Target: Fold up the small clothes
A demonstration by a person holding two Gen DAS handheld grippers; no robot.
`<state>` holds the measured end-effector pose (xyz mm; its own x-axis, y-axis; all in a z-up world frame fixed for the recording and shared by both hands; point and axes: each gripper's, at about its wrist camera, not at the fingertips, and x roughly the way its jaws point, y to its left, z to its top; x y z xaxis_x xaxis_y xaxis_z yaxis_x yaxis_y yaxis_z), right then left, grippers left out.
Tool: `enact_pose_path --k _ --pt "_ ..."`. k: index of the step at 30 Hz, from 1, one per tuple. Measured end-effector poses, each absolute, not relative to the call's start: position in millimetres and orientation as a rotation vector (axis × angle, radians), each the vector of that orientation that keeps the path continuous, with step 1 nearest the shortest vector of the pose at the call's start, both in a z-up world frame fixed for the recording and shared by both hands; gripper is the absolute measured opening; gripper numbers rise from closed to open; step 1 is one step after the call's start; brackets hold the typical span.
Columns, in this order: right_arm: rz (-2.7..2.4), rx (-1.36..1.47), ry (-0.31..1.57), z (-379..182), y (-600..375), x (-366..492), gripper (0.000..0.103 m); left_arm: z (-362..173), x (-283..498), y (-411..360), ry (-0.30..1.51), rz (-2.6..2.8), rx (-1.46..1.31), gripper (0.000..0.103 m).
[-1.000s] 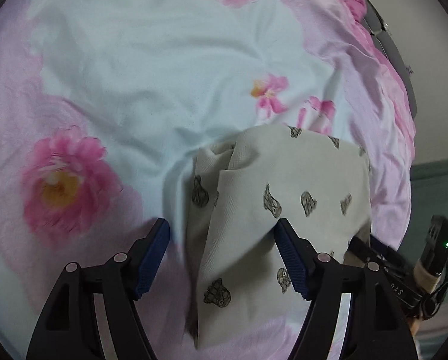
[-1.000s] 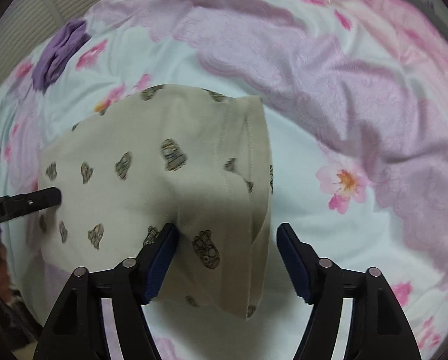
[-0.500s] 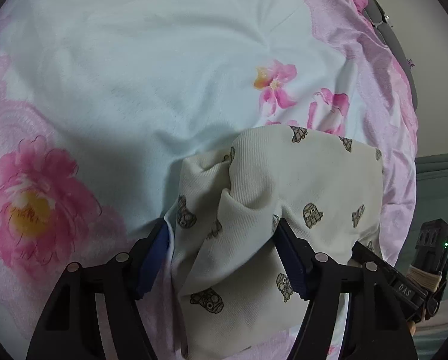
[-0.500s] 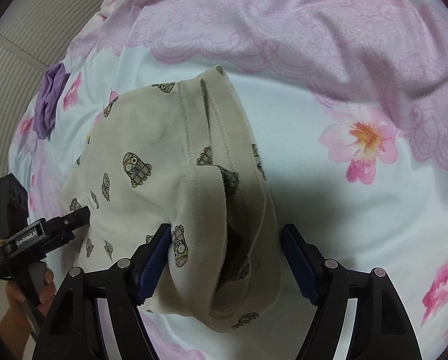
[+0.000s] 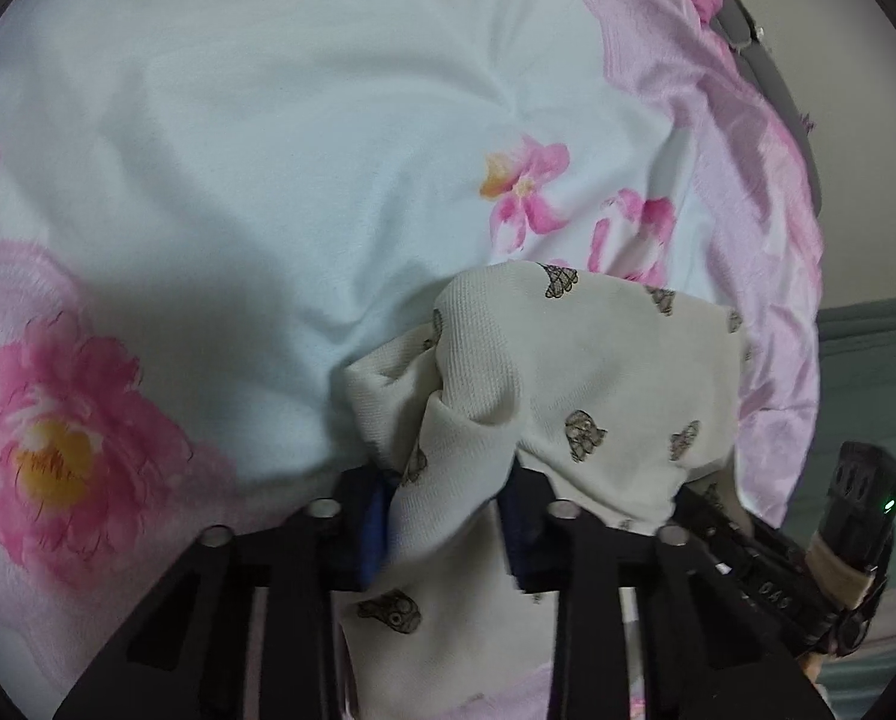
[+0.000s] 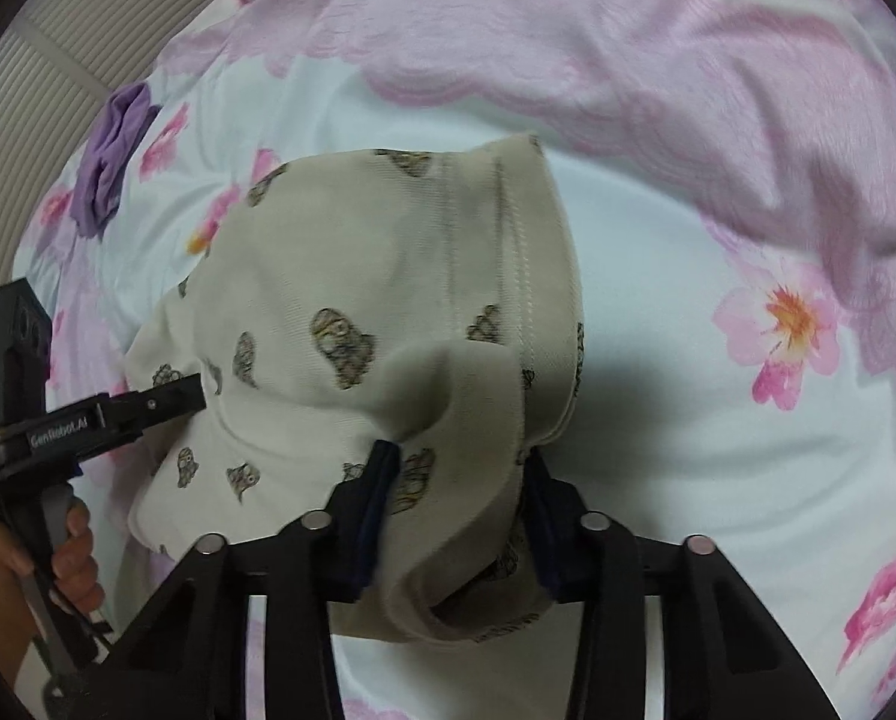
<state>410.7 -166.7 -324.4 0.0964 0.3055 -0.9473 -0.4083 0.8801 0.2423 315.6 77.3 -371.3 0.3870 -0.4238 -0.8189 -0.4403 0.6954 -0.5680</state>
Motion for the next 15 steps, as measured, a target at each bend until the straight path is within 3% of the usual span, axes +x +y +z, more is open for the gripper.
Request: enact_pose_path --k 5,15 --pt "0.537 -0.124 1.322 -298 -161 395 0.031 -342 301 82 1.169 -0.001 -0.834 0.02" --pt "0.553 -0.114 1.247 -234 -158 348 0.03 -261 268 74 1.128 -0.019 -0.736 0.018"
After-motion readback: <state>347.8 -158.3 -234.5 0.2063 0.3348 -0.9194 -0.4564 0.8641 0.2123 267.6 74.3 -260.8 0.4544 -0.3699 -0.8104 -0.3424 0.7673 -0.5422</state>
